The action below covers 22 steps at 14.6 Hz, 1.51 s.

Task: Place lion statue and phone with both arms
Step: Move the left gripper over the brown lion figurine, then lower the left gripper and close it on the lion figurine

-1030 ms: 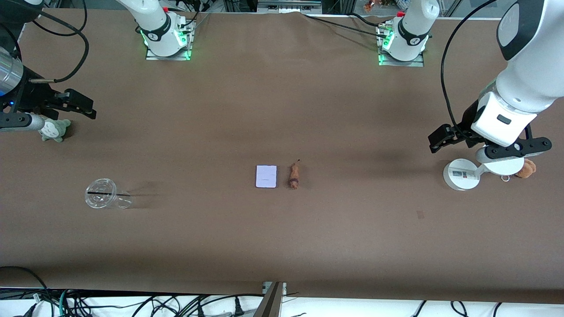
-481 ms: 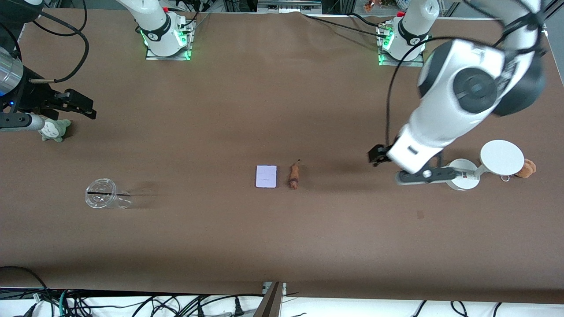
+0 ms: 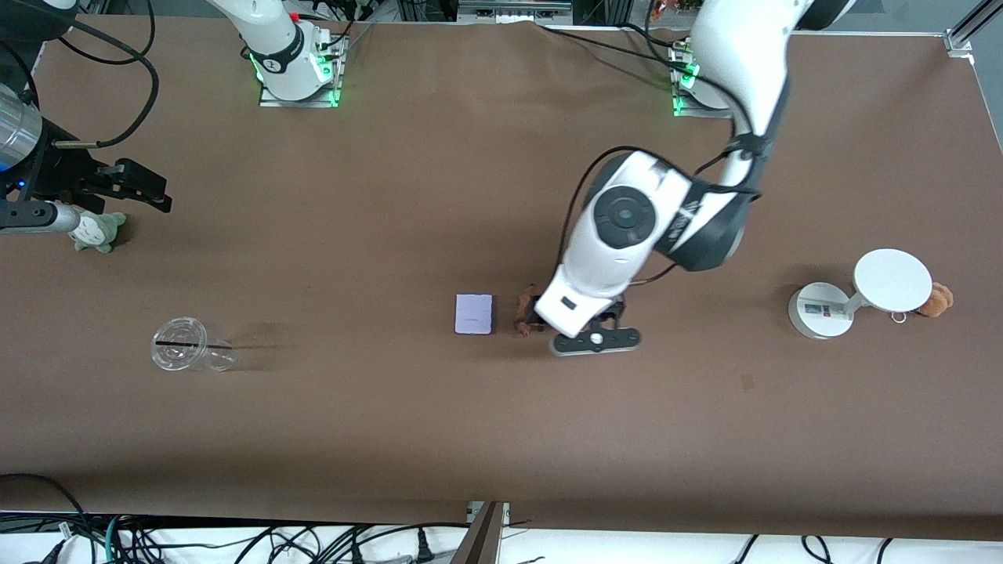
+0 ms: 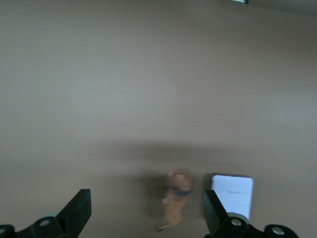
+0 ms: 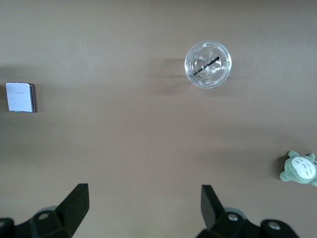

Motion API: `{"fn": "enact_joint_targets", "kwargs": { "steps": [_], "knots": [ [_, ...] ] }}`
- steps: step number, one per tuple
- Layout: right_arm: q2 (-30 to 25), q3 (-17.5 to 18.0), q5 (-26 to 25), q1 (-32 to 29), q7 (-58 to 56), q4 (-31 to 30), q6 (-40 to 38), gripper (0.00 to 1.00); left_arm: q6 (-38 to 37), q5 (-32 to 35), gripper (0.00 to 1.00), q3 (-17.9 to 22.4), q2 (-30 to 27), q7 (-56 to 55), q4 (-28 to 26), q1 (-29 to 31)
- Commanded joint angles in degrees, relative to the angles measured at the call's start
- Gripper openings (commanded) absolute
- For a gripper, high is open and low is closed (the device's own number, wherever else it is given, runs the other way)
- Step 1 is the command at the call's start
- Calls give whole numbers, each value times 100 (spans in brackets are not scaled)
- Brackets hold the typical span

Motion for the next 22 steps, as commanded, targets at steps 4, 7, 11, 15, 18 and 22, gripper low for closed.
{"fn": "enact_joint_targets", "kwargs": {
  "steps": [4, 7, 11, 15, 18, 22],
  "knots": [
    [58, -10, 112, 5, -3, 123, -11, 100, 444, -26, 100, 139, 568, -288, 241, -539],
    [67, -10, 173, 5, -3, 123, -2, 100, 873, 655, 100, 139, 674, -191, -21, -628],
    [102, -19, 226, -4, -3, 123, 7, 100, 1130, 958, 100, 104, 682, -200, -313, -549],
    [102, -19, 226, -12, -3, 123, -2, 100, 1139, 949, 100, 95, 770, -323, -454, -619],
    [102, -19, 226, -30, -12, 123, -2, 100, 1139, 949, 95, 86, 832, -341, -541, -636],
    [242, -28, 217, -12, -55, 114, -81, 100, 1139, 932, 41, 86, 858, -280, -568, -628]
  ]
}}
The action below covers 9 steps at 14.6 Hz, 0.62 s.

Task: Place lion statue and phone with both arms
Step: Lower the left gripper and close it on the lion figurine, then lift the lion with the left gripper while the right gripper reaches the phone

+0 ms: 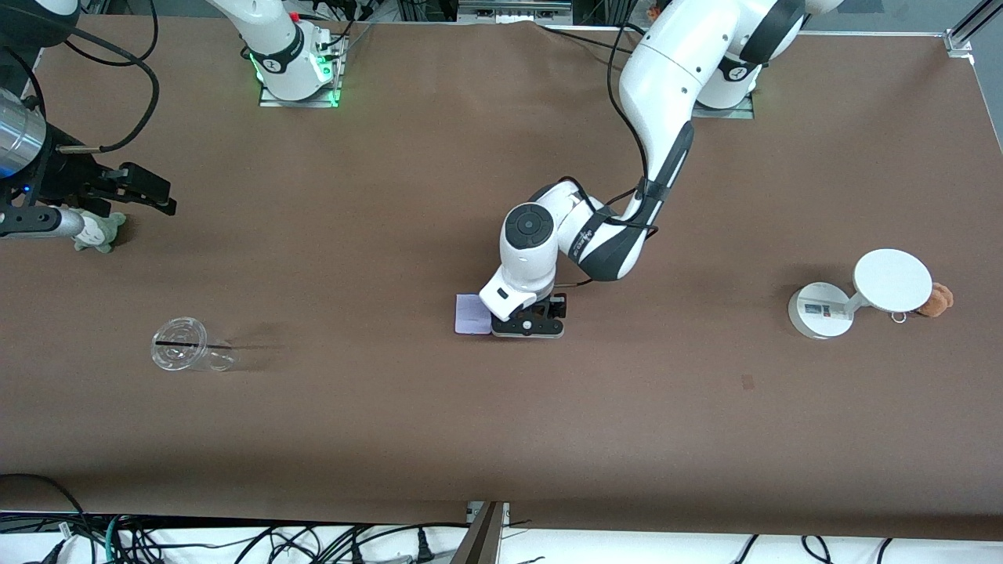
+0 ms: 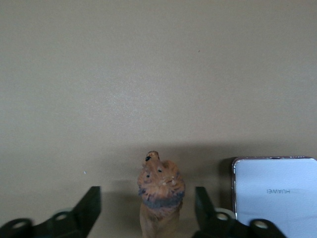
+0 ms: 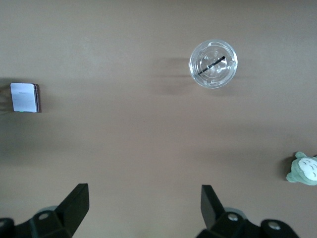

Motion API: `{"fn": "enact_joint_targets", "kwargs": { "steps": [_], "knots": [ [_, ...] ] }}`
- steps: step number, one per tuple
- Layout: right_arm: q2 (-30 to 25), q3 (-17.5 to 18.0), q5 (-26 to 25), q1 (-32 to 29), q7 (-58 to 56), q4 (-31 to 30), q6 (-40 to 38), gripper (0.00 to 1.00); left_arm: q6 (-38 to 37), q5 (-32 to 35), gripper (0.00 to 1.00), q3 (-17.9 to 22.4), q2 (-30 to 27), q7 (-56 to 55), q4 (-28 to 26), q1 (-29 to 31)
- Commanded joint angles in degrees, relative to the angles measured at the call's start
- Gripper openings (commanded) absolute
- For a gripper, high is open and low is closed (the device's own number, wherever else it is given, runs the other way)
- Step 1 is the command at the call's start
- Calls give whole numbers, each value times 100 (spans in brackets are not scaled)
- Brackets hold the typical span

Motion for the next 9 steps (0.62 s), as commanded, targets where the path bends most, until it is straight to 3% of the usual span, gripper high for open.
{"fn": "enact_joint_targets", "kwargs": {
  "steps": [1, 3, 7, 9],
  "knots": [
    [178, -6, 101, -2, -47, 103, -102, 100, 58, 15, 25, 18, -35, -13, -33, -14],
    [187, -5, 101, 7, -73, 77, -67, 100, 57, -65, 0, 18, -35, -48, -33, -14],
    [617, -5, 101, 16, -117, 68, -180, 100, 57, -398, 0, 18, -88, 4, -24, 161],
    [678, -5, 101, -2, -82, 76, -181, 100, 14, -757, 0, -148, -141, 319, -50, 642]
  ]
}}
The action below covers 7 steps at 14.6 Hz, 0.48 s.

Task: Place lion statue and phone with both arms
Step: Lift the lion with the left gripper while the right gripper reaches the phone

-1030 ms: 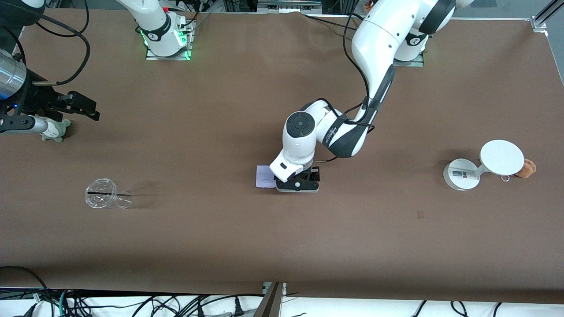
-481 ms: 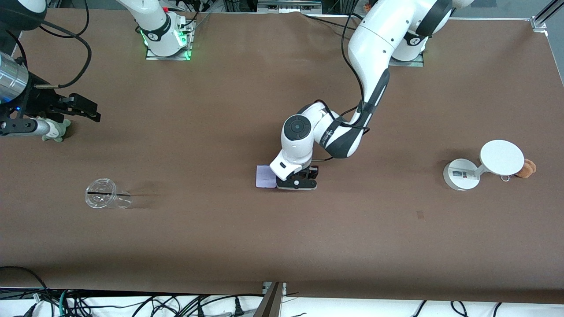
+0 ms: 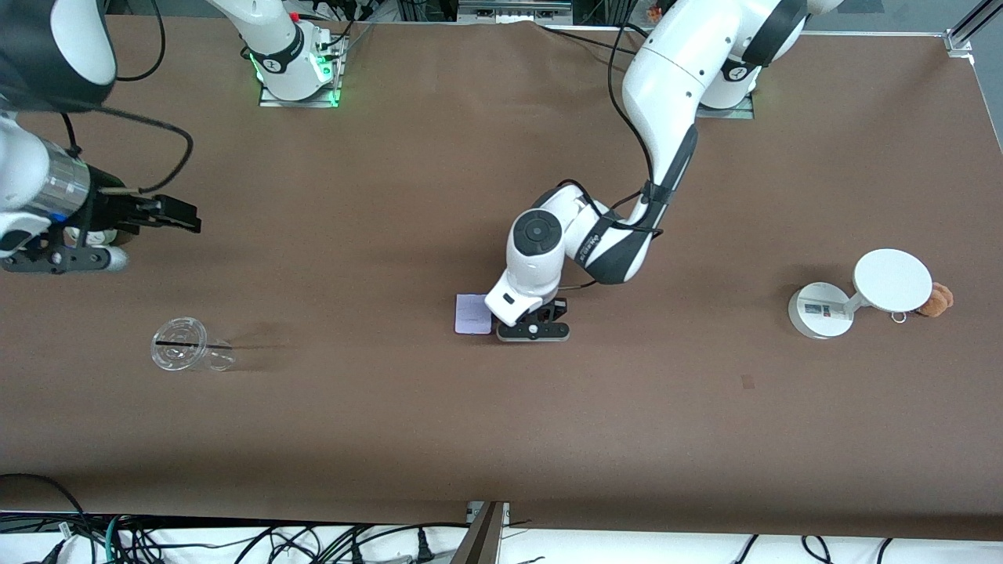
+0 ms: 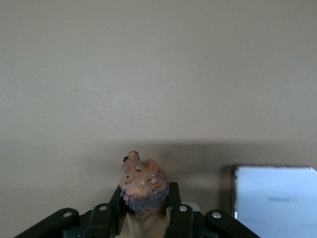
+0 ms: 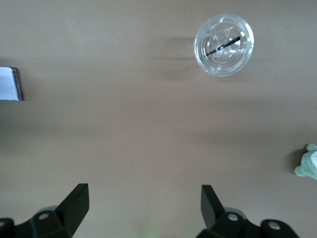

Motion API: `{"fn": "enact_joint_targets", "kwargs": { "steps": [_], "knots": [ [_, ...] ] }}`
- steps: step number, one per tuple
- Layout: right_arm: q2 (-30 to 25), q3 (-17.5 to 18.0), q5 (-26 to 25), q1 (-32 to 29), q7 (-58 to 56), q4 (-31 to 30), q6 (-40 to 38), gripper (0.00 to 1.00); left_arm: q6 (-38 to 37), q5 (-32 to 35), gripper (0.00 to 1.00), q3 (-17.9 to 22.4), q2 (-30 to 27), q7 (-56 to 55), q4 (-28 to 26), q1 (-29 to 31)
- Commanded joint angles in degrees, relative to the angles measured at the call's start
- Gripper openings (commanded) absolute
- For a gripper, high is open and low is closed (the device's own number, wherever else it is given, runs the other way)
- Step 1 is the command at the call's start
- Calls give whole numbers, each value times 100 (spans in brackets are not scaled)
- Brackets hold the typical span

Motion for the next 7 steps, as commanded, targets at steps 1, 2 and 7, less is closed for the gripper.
{"fn": "enact_joint_targets", "kwargs": {
  "steps": [1, 2, 7],
  "knots": [
    [269, 9, 125, 15, 0, 107, -41, 100, -58, -609, 0, -433, -180, 749, -147, 900],
    [410, 53, 186, 163, 18, 116, 47, 100, -67, -629, 0, -636, -303, 1093, -304, 1235],
    [1078, 80, 196, 1102, 1605, 125, 1231, 100, -234, -559, 0, -603, -1295, 2446, -1490, 1957]
  ]
}}
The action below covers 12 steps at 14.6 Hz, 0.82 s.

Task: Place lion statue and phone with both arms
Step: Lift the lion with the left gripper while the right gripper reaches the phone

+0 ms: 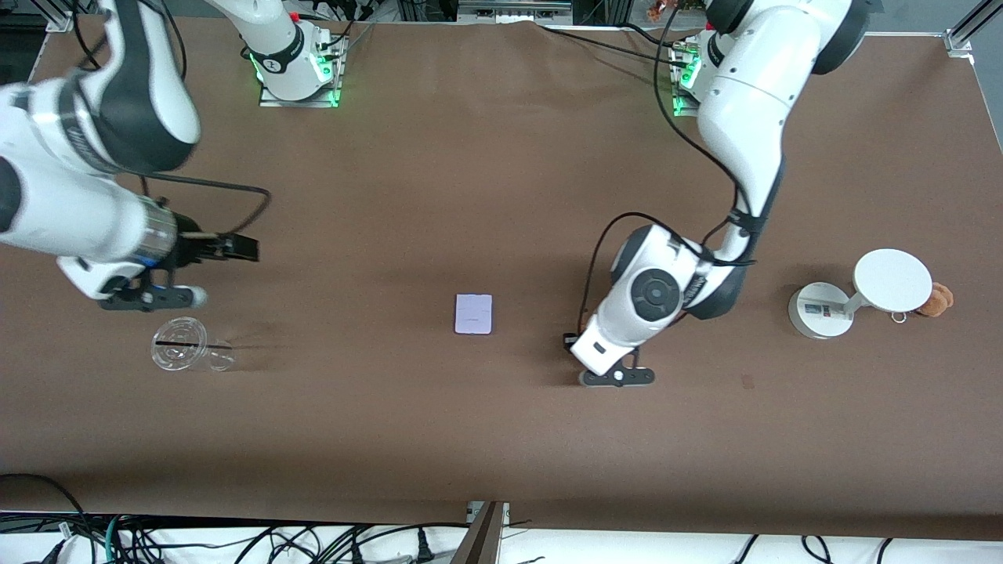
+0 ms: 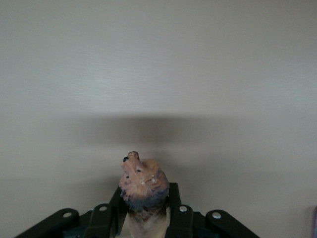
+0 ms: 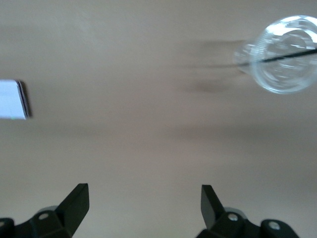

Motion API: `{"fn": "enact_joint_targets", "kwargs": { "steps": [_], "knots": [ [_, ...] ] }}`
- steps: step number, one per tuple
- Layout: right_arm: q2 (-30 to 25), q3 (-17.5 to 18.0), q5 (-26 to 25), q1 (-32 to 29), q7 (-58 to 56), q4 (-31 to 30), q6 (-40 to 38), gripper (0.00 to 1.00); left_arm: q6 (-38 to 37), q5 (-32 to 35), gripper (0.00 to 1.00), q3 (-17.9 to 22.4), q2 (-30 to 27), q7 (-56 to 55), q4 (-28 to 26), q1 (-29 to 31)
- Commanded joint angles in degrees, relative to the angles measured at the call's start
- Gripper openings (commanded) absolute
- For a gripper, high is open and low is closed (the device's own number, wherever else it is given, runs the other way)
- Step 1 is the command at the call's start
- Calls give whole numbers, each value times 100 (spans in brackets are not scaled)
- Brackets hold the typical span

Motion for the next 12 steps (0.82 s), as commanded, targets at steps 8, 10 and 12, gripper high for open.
{"fn": "enact_joint_targets", "kwargs": {
  "steps": [8, 10, 12],
  "knots": [
    [1725, -14, 40, 1894, 2244, 149, 3095, 100, 261, 645, 0, -38, -1940, 3364, -2403, 2125],
    [2032, -23, -3, 2228, 2603, 158, 3702, 100, 664, 821, 0, -20, -2133, 3373, -2903, 2319],
    [2305, -32, -21, 2396, 2745, 158, 4230, 100, 1367, 1094, 0, -29, -2169, 3365, -3335, 2512]
  ]
}}
